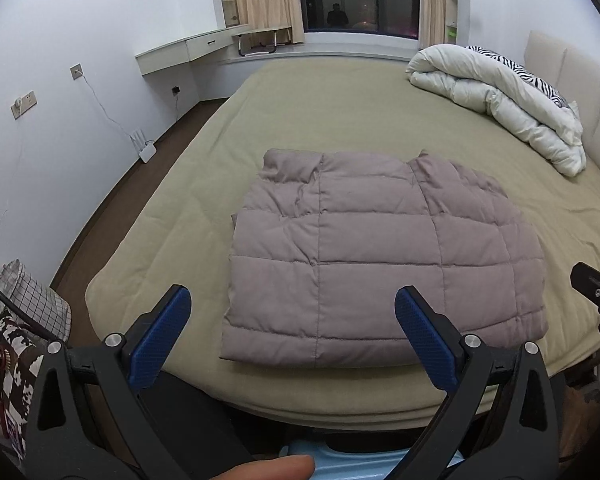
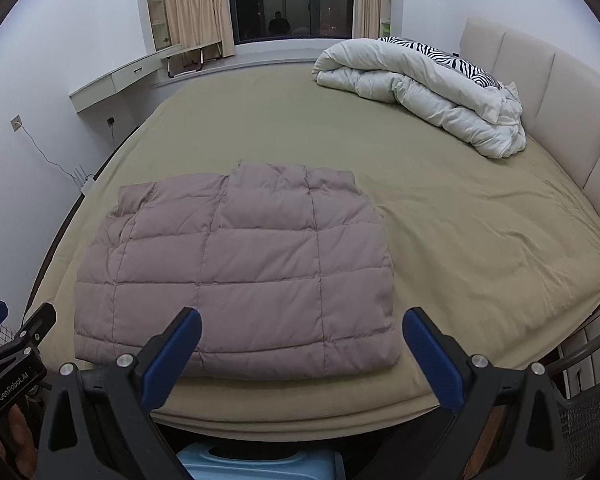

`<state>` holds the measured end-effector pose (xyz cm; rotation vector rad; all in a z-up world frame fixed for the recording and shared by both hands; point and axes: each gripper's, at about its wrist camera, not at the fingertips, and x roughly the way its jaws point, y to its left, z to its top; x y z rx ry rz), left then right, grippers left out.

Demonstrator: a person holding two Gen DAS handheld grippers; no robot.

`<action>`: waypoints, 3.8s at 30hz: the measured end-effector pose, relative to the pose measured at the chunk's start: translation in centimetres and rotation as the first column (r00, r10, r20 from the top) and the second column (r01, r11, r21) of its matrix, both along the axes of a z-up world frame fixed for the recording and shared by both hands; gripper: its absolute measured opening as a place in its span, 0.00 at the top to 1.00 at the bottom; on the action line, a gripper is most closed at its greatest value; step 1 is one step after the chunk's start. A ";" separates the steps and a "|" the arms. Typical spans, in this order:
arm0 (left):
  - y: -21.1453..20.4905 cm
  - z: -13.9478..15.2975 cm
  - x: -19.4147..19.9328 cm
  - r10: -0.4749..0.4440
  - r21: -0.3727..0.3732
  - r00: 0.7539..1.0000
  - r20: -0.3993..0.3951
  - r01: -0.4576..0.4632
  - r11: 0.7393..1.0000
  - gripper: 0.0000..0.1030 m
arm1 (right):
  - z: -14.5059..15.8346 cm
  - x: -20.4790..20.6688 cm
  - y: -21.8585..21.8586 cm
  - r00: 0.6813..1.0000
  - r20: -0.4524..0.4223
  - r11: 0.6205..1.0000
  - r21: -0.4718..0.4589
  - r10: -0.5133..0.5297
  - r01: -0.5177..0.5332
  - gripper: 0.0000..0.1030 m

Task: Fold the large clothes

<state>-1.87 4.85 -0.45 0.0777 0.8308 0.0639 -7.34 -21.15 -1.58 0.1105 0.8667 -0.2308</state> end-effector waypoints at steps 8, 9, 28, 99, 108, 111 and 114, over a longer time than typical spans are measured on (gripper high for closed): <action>0.8 0.9 0.0 0.015 -0.003 1.000 0.007 -0.015 1.000 0.00 | 0.1 -0.3 0.9 1.000 -0.007 1.000 -0.015 0.022 -0.022 0.00; 0.8 0.8 0.0 0.015 -0.001 1.000 0.006 -0.015 1.000 0.00 | 0.1 -0.3 1.0 1.000 -0.009 1.000 -0.016 0.022 -0.022 0.00; 0.4 -0.1 0.8 0.008 0.009 1.000 -0.010 -0.008 1.000 0.00 | -0.4 -0.3 1.1 0.999 -0.026 0.999 -0.021 0.029 -0.029 0.00; 1.0 -0.5 2.0 -0.016 0.012 1.000 -0.020 0.017 1.000 0.00 | -0.8 -0.6 0.5 0.998 -0.038 0.999 -0.018 0.042 -0.043 0.00; 1.2 -0.6 2.2 -0.024 0.010 0.999 -0.021 0.024 1.000 0.00 | -0.9 -0.6 0.4 0.998 -0.038 0.999 -0.018 0.043 -0.044 0.00; 1.2 -0.6 2.2 -0.025 0.005 0.999 -0.023 0.025 1.000 0.00 | -1.0 -0.6 0.4 0.998 -0.040 0.999 -0.017 0.044 -0.045 0.00; 1.2 -0.6 2.1 -0.038 -0.001 0.999 -0.016 0.038 0.999 0.00 | -1.3 -0.8 0.3 0.998 -0.042 0.999 -0.017 0.048 -0.048 0.00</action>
